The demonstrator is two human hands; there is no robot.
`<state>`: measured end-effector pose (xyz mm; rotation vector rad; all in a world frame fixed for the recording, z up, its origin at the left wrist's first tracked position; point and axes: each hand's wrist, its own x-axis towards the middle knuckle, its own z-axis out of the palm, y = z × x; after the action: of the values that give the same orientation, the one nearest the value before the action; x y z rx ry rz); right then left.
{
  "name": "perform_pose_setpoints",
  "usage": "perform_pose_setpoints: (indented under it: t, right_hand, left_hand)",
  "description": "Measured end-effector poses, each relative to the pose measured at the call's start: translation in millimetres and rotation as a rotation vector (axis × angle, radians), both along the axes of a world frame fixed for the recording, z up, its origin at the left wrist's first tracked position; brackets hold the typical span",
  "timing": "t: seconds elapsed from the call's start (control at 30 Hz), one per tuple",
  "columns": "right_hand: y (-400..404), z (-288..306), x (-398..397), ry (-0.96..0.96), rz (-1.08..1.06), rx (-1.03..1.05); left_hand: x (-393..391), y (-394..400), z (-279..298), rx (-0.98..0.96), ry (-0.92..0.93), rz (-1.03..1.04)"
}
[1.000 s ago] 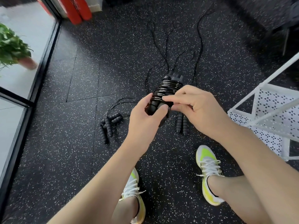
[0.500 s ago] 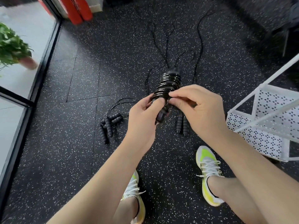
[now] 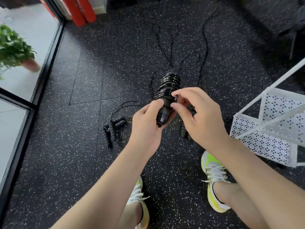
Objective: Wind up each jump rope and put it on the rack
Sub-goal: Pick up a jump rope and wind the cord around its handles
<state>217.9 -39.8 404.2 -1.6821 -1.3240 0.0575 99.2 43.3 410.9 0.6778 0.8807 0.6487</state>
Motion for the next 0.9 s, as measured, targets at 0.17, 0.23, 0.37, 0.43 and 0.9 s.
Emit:
perform_pose_setpoints:
  t: [0.17,0.23,0.37,0.43,0.9]
  right_hand:
    - [-1.8,5.0,4.4,0.160,-0.089,0.071]
    - [-1.7,6.3,4.5,0.218,-0.091,0.067]
    - [-0.9,10.8,6.1,0.181,0.032,-0.005]
    - [0.0,12.1,10.2,0.121,0.074,-0.052]
    - [-2.1,6.0,16.6,0.054,0.066,-0.118]
  left_hand:
    - [0.2,1.6,1.8,-0.130,-0.151,0.031]
    - [0.0,3.5,1.9,-0.126,-0.154,0.032]
    - [-2.1,9.4,0.2,-0.088,-0.133,0.050]
    - [-4.2,14.1,0.0,-0.077,-0.101,0.067]
    - [0.7,6.5,-4.9,0.028,0.043,-0.018]
